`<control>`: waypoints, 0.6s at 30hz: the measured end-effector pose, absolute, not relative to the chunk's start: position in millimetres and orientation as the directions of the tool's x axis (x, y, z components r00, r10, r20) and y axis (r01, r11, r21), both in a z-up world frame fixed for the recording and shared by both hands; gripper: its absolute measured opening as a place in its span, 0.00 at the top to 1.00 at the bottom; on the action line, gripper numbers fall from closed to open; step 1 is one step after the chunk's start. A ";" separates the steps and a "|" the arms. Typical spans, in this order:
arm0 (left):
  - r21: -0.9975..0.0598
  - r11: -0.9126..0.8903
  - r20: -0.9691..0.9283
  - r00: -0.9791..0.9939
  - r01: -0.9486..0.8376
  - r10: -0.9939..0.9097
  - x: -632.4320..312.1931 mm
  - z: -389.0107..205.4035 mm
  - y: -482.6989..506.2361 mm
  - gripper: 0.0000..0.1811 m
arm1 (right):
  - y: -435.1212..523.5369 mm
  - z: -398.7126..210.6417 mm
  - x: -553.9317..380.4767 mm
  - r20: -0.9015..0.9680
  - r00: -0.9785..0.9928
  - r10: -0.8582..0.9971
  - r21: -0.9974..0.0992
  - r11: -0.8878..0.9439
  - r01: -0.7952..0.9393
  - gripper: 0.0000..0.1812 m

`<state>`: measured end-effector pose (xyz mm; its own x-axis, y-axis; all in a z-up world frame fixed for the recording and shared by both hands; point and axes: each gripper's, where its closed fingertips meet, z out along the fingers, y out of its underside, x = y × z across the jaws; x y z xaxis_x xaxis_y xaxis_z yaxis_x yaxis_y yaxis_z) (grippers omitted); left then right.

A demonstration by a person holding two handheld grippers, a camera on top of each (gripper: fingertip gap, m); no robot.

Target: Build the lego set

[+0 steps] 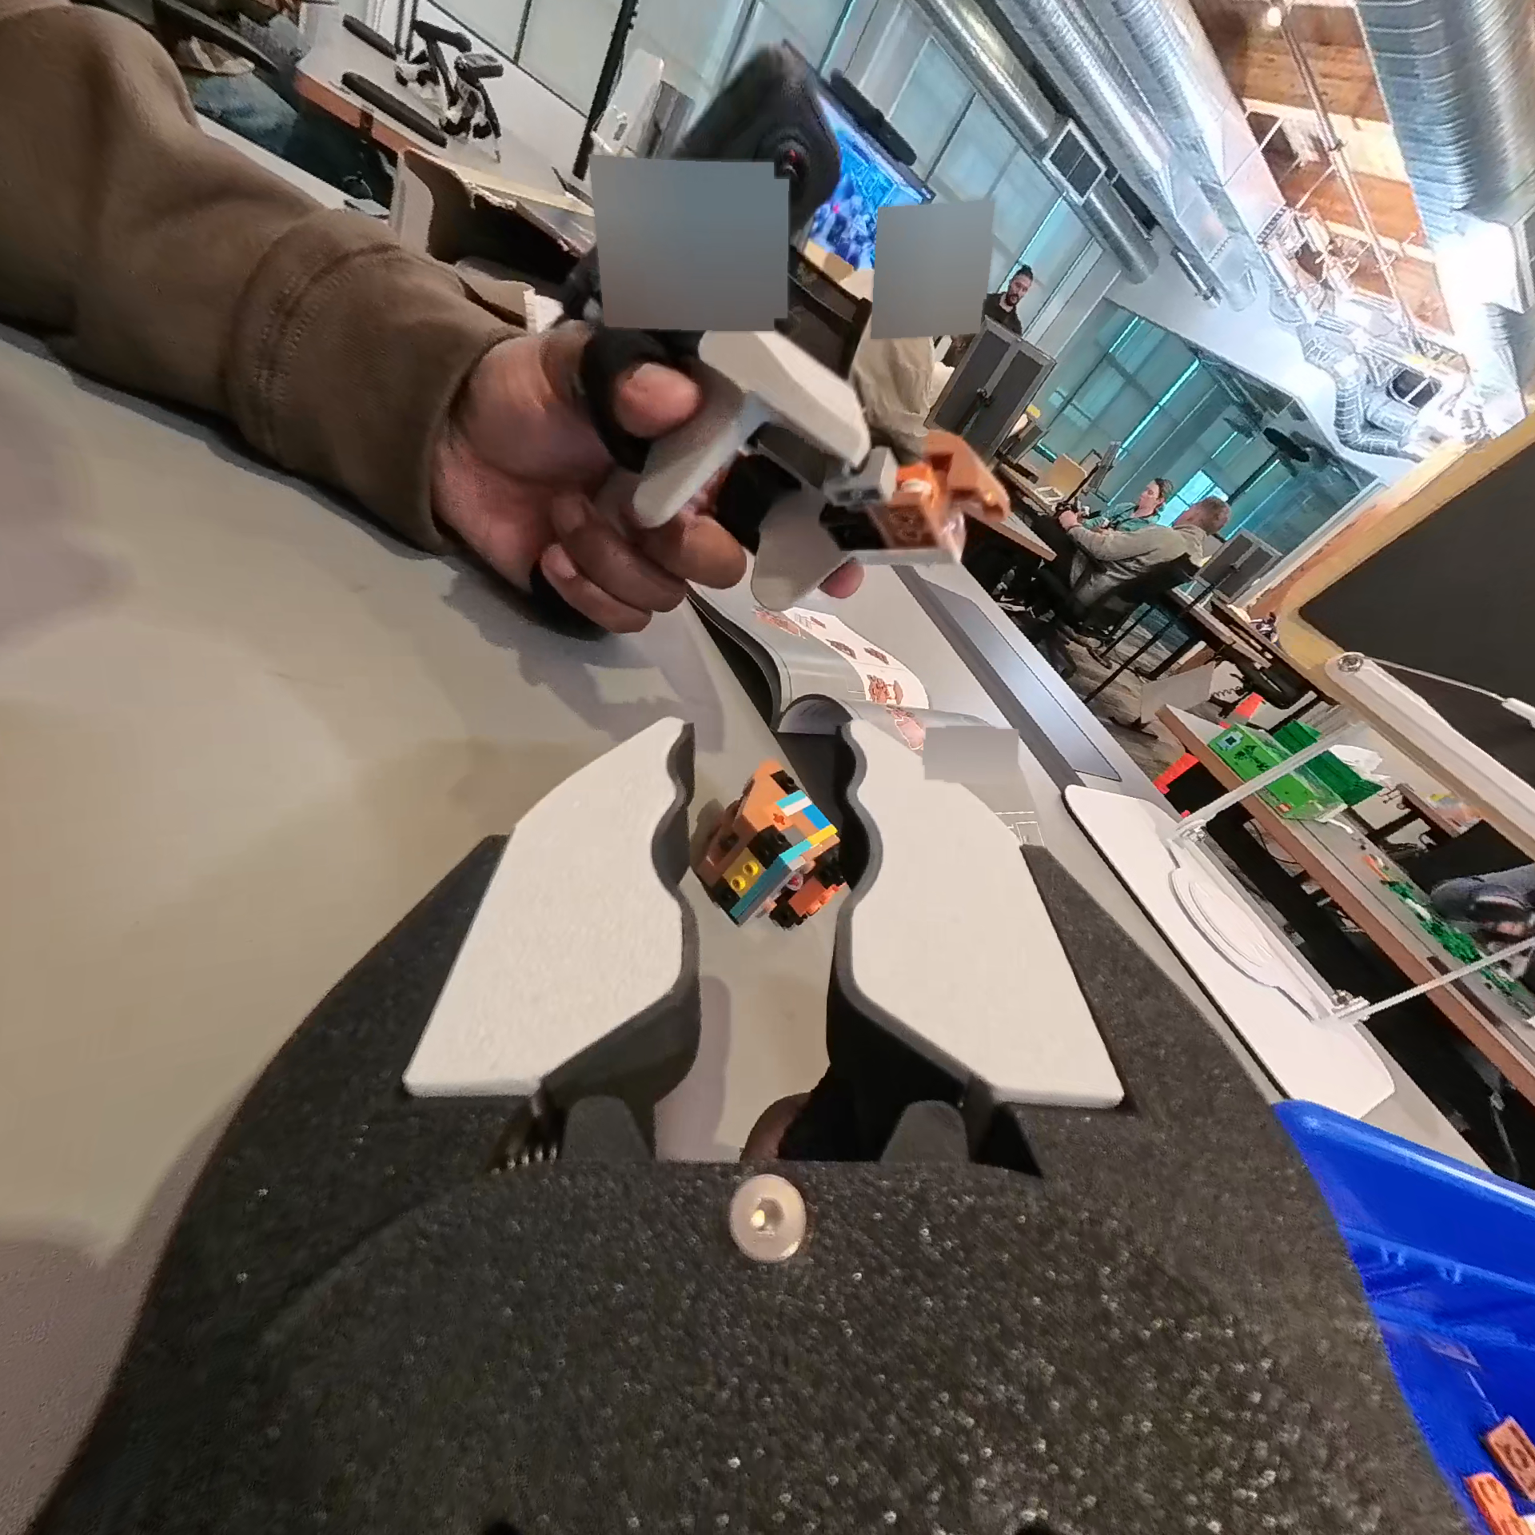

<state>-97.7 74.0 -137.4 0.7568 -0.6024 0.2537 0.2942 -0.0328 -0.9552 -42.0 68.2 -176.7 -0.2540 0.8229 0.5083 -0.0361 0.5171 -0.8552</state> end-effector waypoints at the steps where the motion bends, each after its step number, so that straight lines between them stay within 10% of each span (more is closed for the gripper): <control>1: -0.969 -0.040 0.217 0.765 0.243 -0.606 -93.0 -141.0 73.5 0.72 | 68.8 -175.9 -41.9 0.503 -0.253 0.827 -0.859 0.511 -0.037 0.83; 9: -0.913 -0.069 -0.248 0.681 -0.402 -0.689 -48.6 -202.8 60.8 0.72 | 76.3 -169.1 -41.2 0.438 -0.245 0.865 -0.896 0.442 -0.045 0.84; 18: -0.813 -0.072 -0.368 0.606 -0.578 -0.705 -45.8 -227.9 57.5 0.72 | 73.0 -171.2 -40.6 0.463 -0.253 0.850 -0.883 0.467 -0.048 0.84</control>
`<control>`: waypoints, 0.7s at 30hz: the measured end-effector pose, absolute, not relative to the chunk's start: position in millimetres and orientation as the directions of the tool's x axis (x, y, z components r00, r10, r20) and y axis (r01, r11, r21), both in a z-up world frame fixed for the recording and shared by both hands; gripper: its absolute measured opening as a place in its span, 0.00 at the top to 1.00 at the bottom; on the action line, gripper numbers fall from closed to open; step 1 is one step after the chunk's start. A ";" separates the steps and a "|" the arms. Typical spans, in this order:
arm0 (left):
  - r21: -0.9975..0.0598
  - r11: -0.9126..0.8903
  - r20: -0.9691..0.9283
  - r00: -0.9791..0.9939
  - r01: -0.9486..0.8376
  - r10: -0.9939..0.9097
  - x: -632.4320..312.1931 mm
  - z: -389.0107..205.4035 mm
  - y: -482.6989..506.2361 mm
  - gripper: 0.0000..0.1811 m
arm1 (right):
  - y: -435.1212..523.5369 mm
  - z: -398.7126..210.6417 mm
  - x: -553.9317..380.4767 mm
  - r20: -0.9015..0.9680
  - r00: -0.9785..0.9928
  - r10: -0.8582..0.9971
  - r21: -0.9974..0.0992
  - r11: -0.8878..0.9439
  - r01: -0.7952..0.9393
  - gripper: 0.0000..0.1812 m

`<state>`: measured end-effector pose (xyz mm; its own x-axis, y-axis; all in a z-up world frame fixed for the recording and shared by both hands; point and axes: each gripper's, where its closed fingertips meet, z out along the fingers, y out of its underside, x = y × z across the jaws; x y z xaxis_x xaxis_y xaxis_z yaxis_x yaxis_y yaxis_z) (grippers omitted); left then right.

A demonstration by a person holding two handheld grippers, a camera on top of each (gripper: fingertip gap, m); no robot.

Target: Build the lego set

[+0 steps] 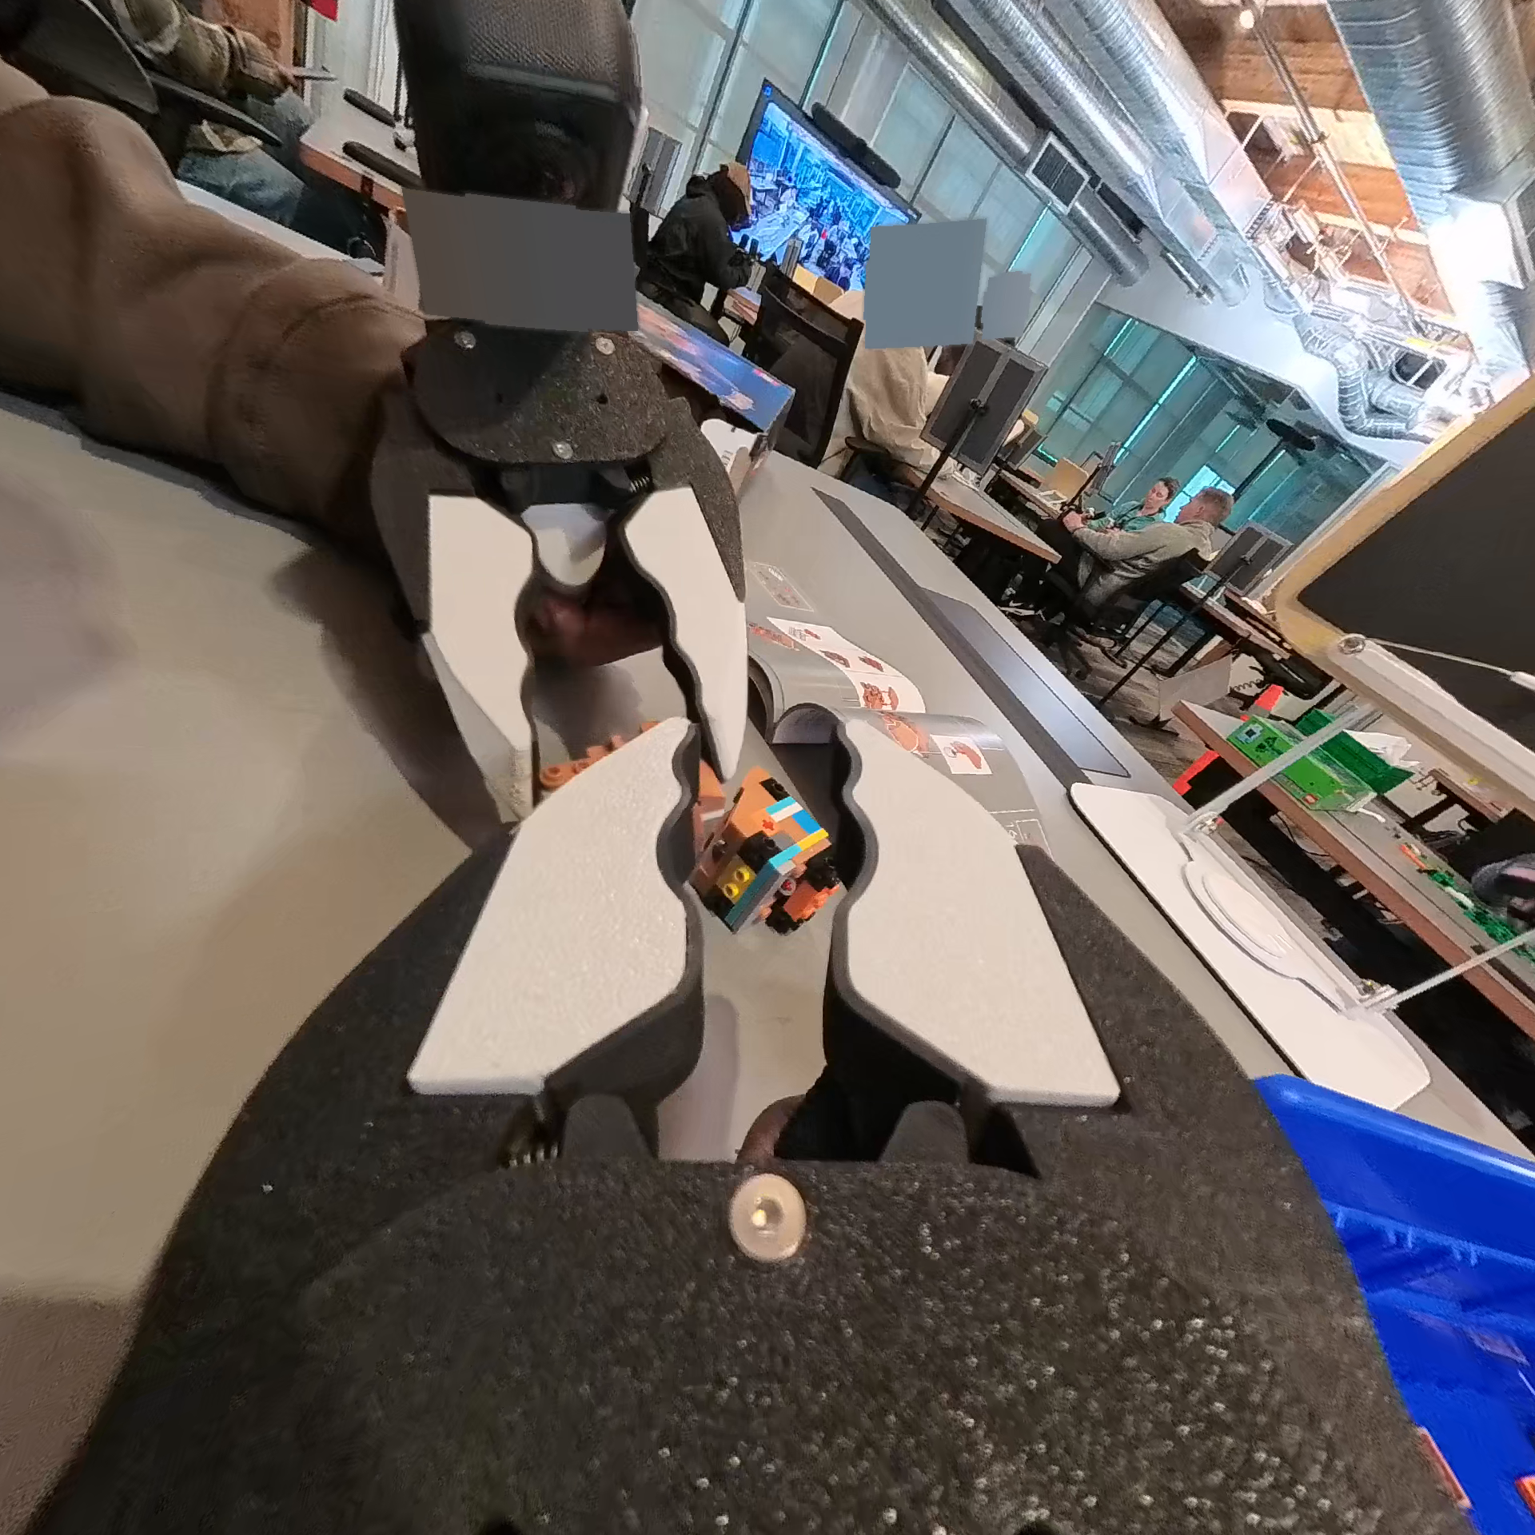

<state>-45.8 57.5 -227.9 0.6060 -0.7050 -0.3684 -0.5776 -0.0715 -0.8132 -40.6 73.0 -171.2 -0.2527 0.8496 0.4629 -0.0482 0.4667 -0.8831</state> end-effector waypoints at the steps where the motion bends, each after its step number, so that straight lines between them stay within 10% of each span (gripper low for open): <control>1: -0.811 -0.073 -0.372 0.608 -0.581 -0.701 -46.6 -228.3 58.0 0.72 | 72.8 -171.3 -40.7 0.465 -0.253 0.848 -0.882 0.469 -0.048 0.84; 21: -0.798 -0.079 -0.391 0.613 -0.598 -0.686 -48.3 -230.1 59.4 0.71 | 72.3 -171.5 -40.7 0.465 -0.253 0.848 -0.882 0.469 -0.048 0.84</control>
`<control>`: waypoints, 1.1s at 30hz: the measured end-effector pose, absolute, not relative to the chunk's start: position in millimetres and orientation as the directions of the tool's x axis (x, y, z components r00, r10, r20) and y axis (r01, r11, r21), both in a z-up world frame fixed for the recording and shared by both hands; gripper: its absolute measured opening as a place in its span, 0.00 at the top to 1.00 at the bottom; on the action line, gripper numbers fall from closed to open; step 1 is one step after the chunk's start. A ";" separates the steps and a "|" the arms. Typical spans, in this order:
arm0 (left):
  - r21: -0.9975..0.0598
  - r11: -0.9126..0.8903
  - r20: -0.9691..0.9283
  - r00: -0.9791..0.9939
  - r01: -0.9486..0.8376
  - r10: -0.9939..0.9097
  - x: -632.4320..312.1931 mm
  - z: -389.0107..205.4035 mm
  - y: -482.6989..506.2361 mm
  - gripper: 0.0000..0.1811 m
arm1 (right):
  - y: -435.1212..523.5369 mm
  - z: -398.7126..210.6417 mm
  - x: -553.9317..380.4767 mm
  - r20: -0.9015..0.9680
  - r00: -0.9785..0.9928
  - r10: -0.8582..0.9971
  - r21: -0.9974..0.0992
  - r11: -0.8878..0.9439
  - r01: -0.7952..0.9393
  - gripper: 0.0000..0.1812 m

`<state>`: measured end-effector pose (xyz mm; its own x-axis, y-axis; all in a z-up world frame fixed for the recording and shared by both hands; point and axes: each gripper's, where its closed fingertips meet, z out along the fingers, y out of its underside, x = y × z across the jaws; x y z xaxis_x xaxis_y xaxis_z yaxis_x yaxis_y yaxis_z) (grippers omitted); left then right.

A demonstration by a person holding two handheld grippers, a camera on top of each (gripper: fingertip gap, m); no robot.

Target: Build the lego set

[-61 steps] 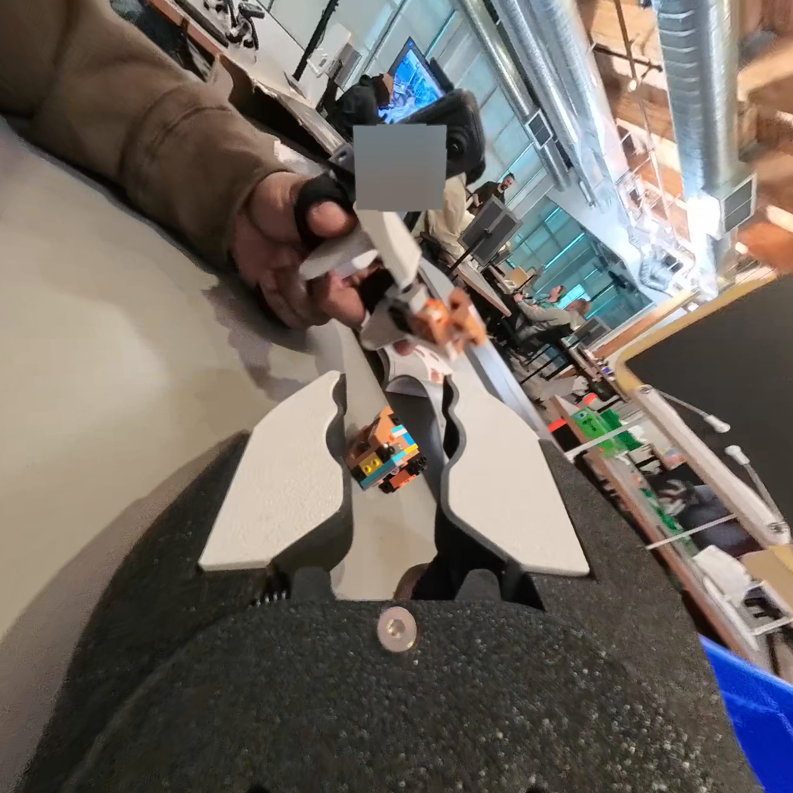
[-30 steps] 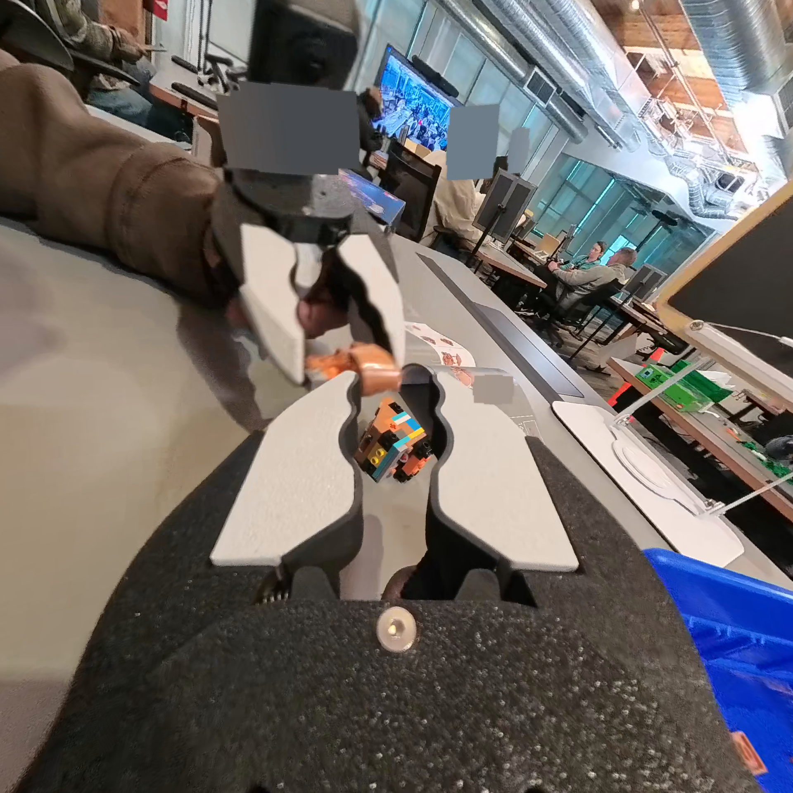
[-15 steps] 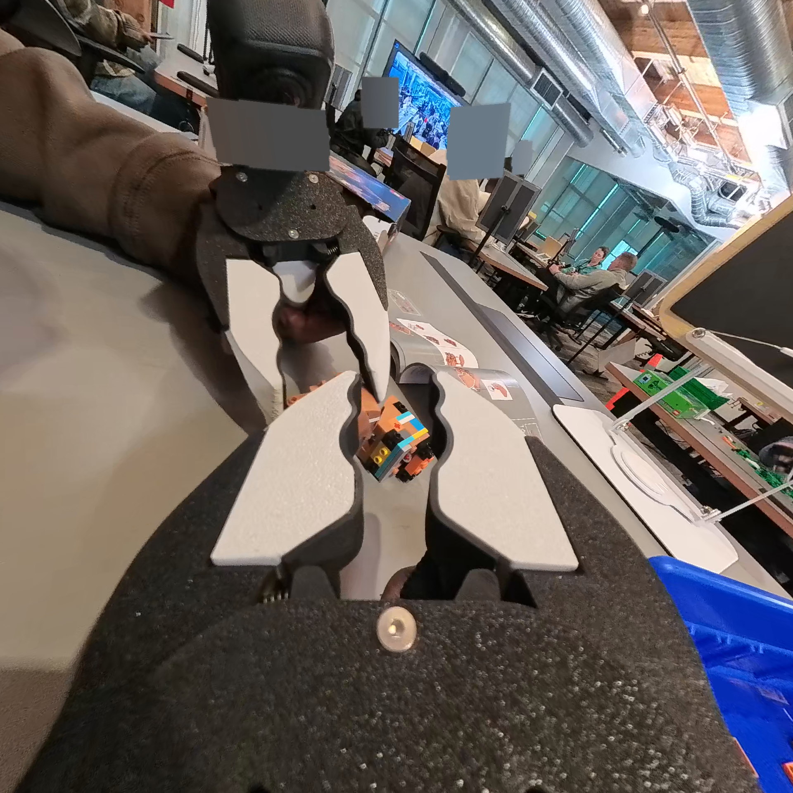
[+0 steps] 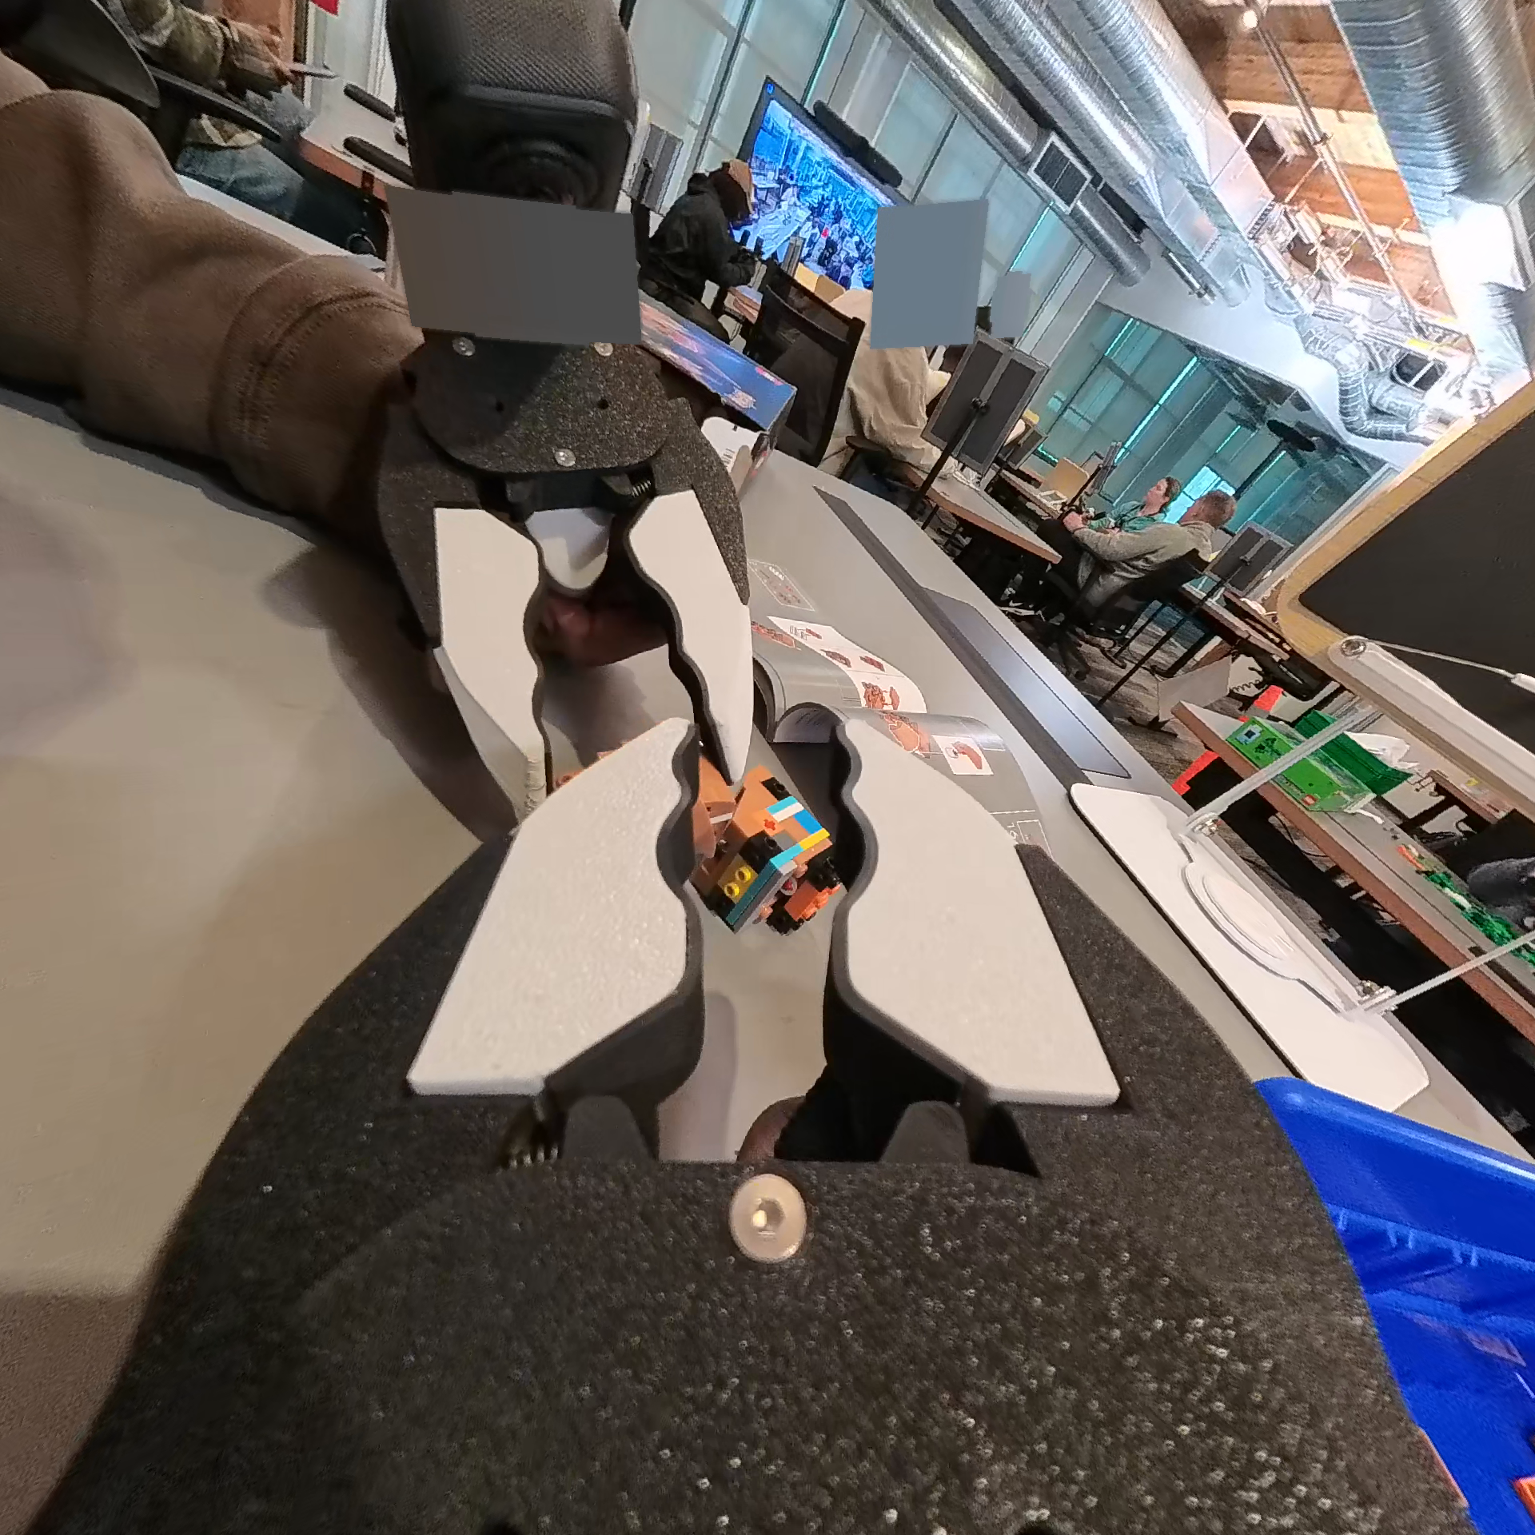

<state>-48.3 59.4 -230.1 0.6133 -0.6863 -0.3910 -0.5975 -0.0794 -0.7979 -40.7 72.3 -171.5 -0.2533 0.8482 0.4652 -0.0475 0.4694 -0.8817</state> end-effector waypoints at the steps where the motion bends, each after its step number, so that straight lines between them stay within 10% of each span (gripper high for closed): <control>1: -0.799 -0.078 -0.390 0.613 -0.596 -0.687 -47.9 -229.8 59.2 0.71 | 72.5 -171.3 -40.8 0.464 -0.253 0.849 -0.882 0.468 -0.048 0.84; 33: -0.819 -0.103 -0.322 0.600 -0.565 -0.732 -44.3 -230.1 53.5 0.71 | 97.9 -148.1 -31.5 0.059 -0.317 0.946 -0.998 0.044 -0.055 0.88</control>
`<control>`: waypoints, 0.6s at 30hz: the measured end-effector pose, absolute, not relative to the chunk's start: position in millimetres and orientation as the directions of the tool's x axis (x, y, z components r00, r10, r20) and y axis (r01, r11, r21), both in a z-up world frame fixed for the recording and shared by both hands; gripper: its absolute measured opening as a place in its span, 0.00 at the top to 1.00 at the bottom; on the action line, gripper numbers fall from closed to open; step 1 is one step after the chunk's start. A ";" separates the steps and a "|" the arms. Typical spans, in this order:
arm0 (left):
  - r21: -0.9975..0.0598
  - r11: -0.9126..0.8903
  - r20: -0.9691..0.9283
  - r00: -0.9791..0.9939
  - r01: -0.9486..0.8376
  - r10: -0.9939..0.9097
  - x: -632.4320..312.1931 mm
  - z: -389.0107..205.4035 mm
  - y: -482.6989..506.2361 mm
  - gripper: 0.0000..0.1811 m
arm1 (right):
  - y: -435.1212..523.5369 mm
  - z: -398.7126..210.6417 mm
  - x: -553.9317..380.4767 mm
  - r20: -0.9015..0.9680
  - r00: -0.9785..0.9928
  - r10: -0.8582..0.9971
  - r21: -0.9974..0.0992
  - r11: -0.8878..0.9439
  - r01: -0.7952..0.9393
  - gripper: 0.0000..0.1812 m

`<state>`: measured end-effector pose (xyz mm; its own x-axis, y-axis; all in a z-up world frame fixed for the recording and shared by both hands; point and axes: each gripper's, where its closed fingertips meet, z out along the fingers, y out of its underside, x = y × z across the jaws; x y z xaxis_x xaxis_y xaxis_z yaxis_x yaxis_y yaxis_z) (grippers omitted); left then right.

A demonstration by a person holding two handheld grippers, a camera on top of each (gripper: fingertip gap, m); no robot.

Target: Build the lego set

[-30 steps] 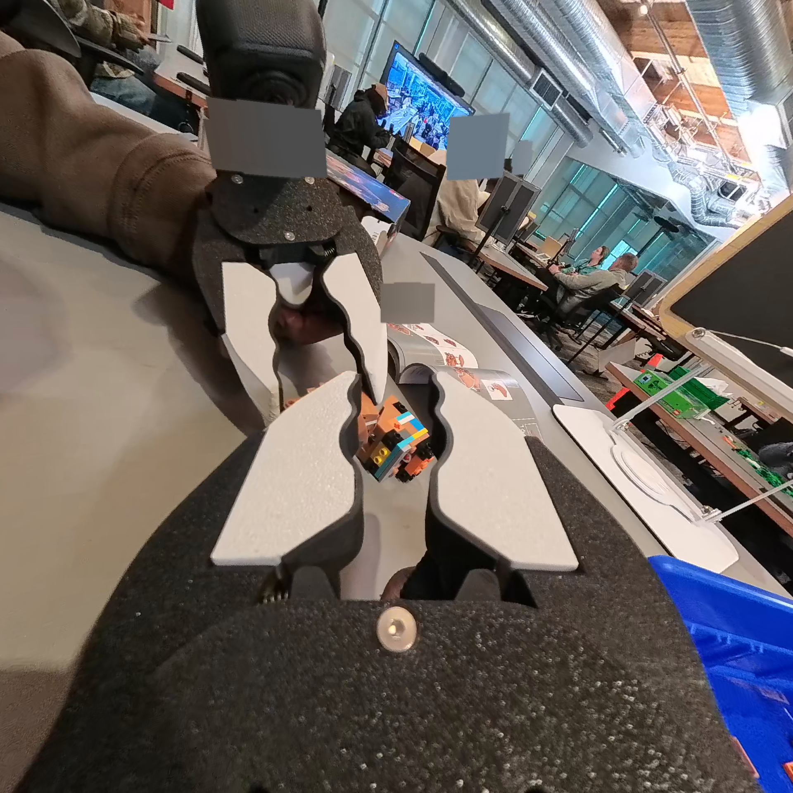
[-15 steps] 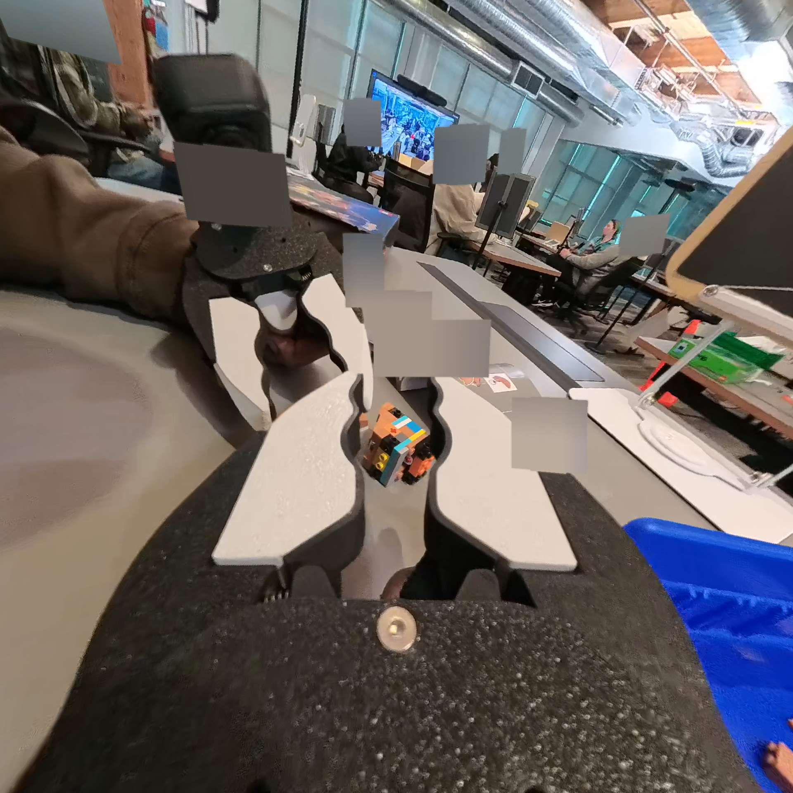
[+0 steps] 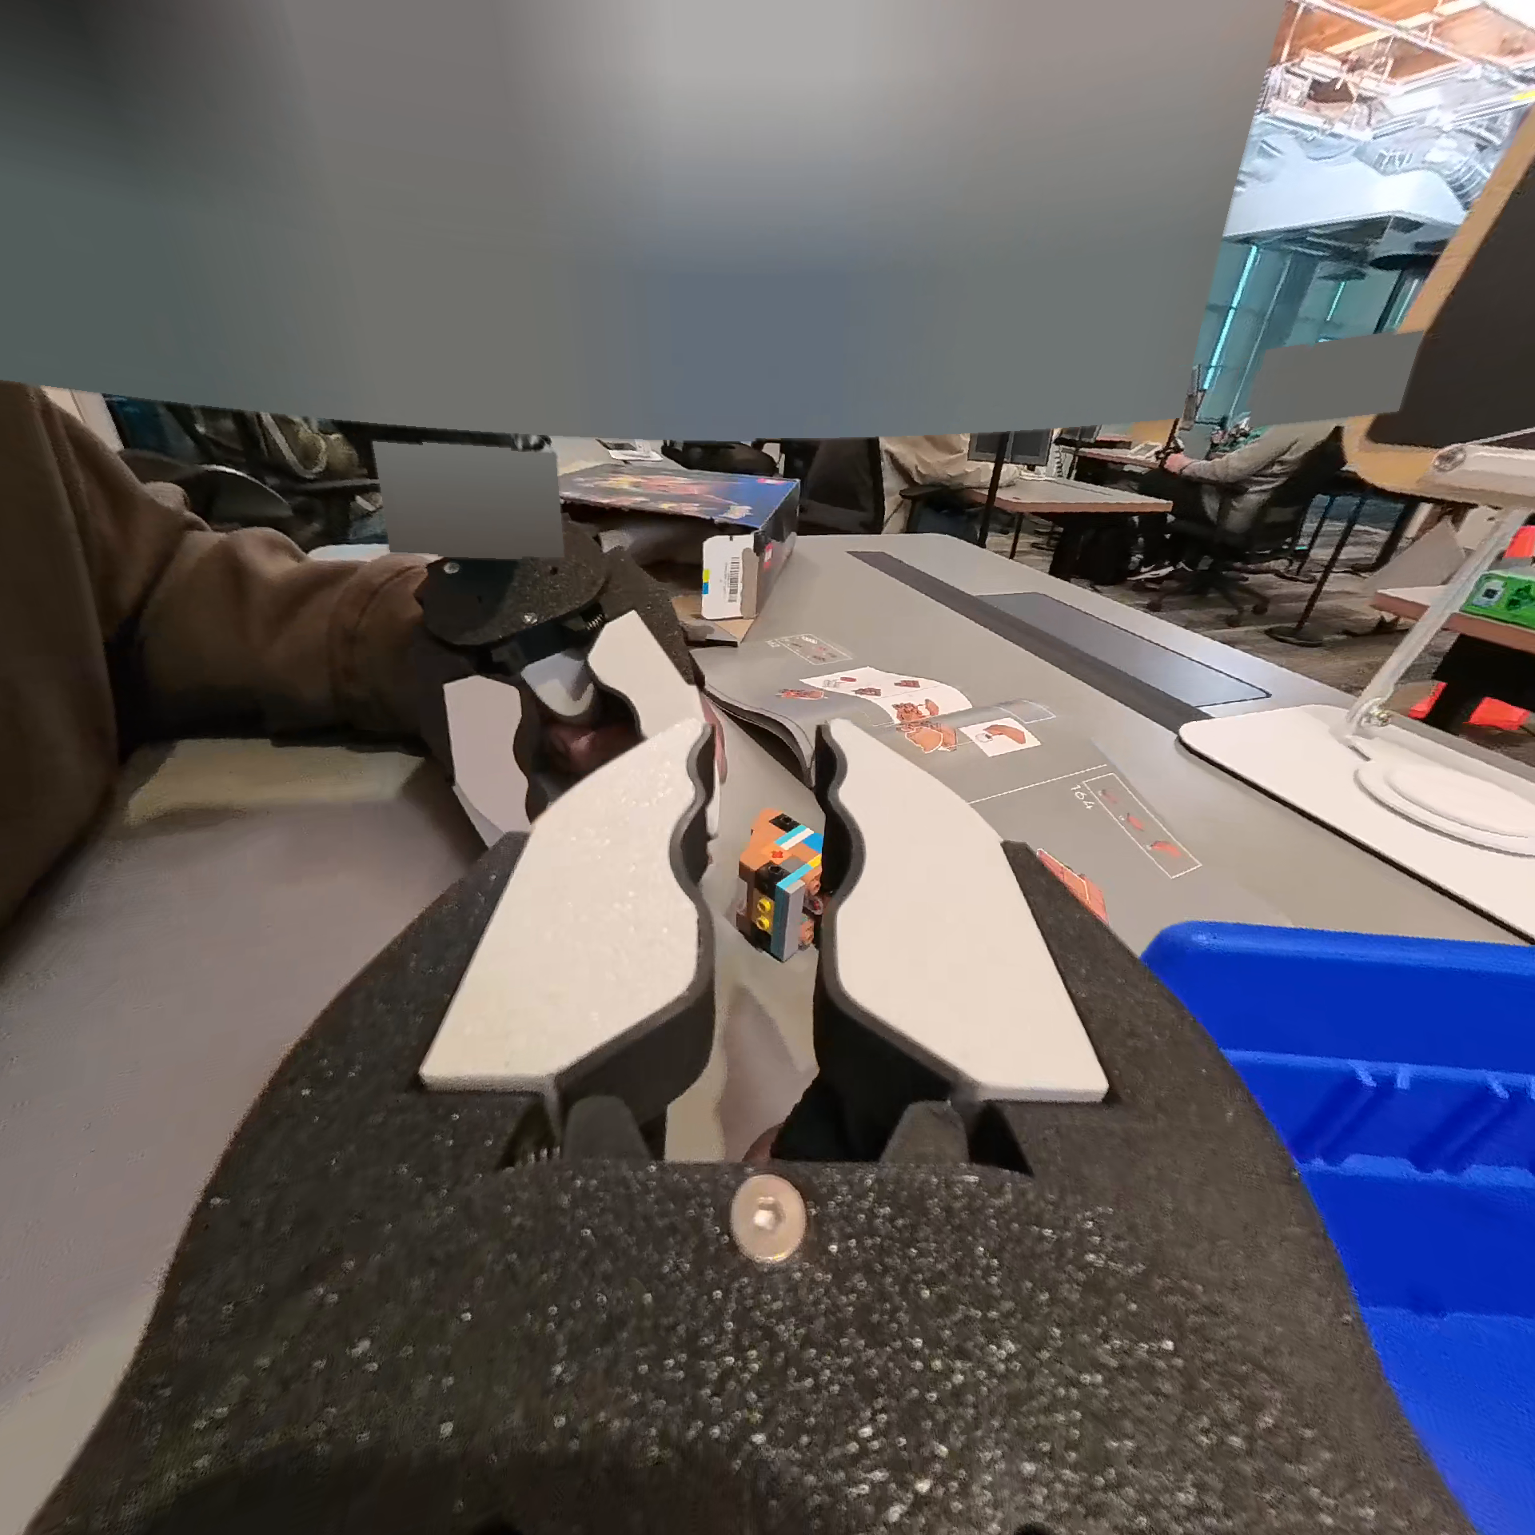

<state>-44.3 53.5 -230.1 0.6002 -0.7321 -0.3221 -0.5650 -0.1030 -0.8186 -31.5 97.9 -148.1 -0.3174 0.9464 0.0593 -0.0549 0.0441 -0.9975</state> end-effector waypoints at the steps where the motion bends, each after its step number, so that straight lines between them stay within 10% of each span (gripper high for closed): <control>1: -0.816 -0.103 -0.325 0.598 -0.569 -0.732 -44.3 -230.6 53.3 0.71 | 97.7 -147.8 -31.2 0.058 -0.320 0.945 -0.997 0.042 -0.057 0.88; 18: -0.809 -0.102 -0.338 0.601 -0.579 -0.724 -44.9 -231.5 54.4 0.71 | 96.5 -147.0 -30.9 0.059 -0.330 0.942 -0.997 0.042 -0.060 0.88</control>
